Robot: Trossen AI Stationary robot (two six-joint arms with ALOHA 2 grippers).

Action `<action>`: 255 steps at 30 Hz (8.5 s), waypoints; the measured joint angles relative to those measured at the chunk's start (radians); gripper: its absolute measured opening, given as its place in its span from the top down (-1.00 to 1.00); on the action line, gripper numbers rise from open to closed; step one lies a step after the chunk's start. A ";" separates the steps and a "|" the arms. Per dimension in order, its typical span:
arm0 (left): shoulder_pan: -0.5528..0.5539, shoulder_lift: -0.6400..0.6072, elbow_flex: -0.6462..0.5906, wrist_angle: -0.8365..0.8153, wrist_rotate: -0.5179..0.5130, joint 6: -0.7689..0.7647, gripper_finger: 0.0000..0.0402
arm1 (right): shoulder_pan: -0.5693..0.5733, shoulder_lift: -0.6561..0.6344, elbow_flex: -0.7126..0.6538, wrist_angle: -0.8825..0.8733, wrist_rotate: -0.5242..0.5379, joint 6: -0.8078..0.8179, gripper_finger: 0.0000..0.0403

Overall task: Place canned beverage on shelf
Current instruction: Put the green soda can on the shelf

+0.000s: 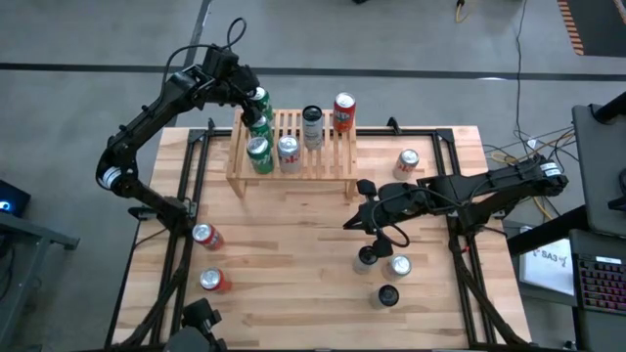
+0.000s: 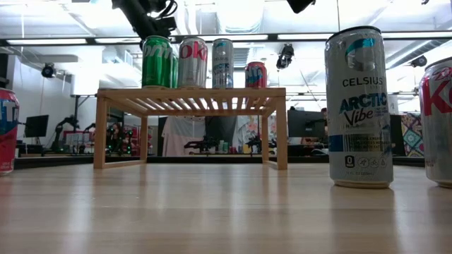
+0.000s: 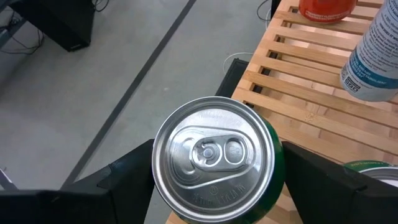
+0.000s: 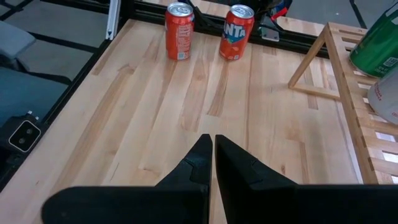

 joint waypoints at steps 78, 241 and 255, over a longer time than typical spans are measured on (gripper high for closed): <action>0.041 -0.047 -0.087 0.039 -0.035 -0.050 -0.46 | 0.000 0.000 0.000 0.024 0.000 0.042 0.95; 0.045 -0.090 -0.076 -0.115 -0.340 -0.287 1.00 | 0.000 0.000 0.000 0.050 -0.001 0.067 0.95; 0.045 -0.090 -0.082 -0.111 -0.268 -0.321 1.00 | 0.000 0.000 0.000 0.050 -0.001 0.063 0.95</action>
